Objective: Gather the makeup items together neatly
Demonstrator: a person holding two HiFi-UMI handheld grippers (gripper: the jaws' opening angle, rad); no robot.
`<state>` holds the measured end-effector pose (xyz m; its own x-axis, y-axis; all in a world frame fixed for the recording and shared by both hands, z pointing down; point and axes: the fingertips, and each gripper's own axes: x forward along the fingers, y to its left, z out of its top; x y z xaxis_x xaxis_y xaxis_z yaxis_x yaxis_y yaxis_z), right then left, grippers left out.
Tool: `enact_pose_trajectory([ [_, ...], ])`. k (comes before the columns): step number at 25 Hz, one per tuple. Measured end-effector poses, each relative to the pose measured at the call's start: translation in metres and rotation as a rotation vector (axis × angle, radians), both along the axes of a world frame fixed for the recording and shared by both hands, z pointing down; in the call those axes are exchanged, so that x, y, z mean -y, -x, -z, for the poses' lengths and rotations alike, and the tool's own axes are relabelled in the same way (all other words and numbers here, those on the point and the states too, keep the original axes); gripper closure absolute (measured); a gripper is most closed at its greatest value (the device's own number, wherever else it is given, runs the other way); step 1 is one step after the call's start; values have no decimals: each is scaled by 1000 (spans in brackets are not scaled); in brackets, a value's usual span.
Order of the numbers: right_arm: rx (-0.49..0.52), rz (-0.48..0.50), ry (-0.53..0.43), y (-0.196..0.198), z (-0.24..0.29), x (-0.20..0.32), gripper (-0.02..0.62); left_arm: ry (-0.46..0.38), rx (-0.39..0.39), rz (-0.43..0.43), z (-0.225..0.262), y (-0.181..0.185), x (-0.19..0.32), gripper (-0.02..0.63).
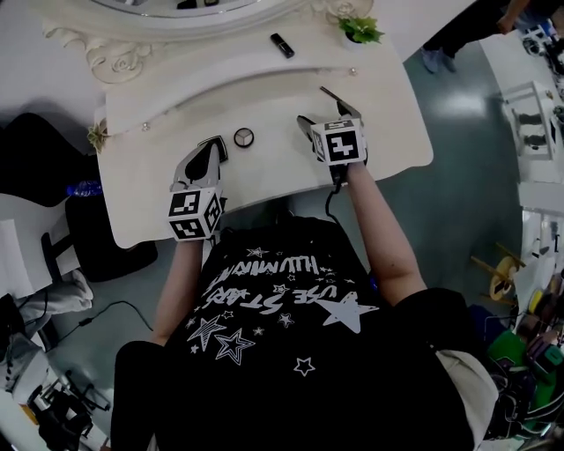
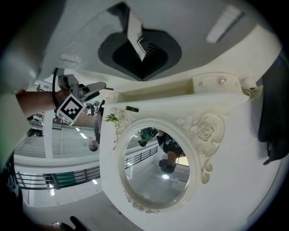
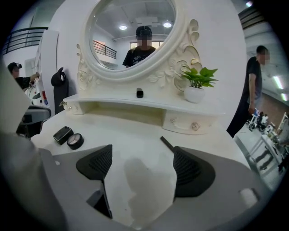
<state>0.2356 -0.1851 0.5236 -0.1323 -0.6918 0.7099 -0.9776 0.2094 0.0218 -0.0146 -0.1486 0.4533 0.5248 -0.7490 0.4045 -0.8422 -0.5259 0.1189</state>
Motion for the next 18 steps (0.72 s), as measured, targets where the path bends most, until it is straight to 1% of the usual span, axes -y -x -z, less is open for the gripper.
enact_pose_trajectory([
  [4, -20, -27, 10, -36, -6, 8, 149, 7, -1, -9, -3, -21, 7, 606],
  [7, -34, -9, 32, -56, -12, 11, 166, 11, 2, -12, -5, -33, 10, 606],
  [9, -42, 19, 55, -66, -15, 13, 200, 12, 1, -8, -6, -39, 11, 606],
  [11, -52, 65, 79, -71, -18, 15, 252, 15, 2, -2, -7, -42, 13, 606],
  [14, -95, 141, 108, -77, -23, 16, 321, 21, 4, 8, -11, -45, 13, 606],
  [18, -110, 190, 150, -83, -32, 13, 375, 34, 3, 23, -17, -49, 13, 606],
])
